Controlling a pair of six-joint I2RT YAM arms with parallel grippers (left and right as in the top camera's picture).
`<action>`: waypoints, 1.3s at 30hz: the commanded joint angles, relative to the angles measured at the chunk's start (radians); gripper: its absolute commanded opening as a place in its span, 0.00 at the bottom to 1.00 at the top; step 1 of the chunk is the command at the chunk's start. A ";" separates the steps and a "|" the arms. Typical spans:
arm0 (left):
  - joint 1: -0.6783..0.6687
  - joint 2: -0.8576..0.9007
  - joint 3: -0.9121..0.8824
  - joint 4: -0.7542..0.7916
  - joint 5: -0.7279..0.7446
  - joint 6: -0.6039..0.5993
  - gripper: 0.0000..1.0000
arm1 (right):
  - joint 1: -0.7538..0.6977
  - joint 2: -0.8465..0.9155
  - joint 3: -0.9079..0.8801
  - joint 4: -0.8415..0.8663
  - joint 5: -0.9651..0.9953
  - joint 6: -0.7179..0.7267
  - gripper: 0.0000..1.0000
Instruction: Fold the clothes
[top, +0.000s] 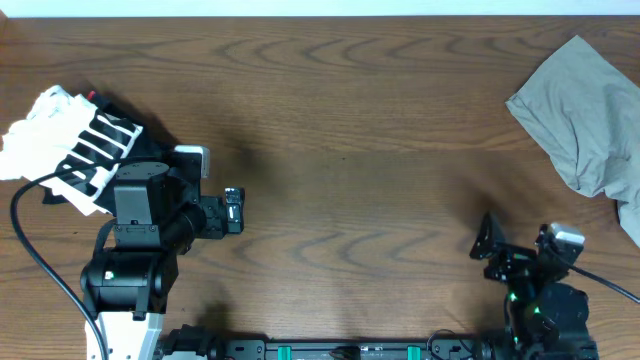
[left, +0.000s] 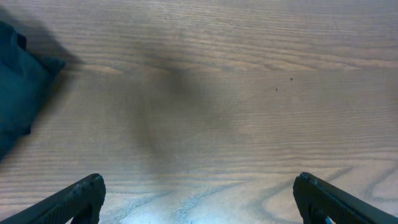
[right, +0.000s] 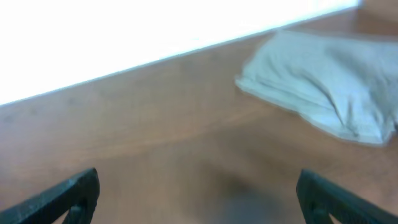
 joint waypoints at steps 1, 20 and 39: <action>-0.002 0.004 -0.001 0.003 -0.012 0.017 0.98 | -0.005 -0.008 -0.067 0.110 -0.002 -0.104 0.99; -0.002 0.004 -0.001 0.003 -0.012 0.018 0.98 | -0.005 -0.008 -0.288 0.474 -0.029 -0.161 0.99; -0.002 0.004 -0.001 0.003 -0.012 0.017 0.98 | -0.005 -0.008 -0.288 0.474 -0.029 -0.161 0.99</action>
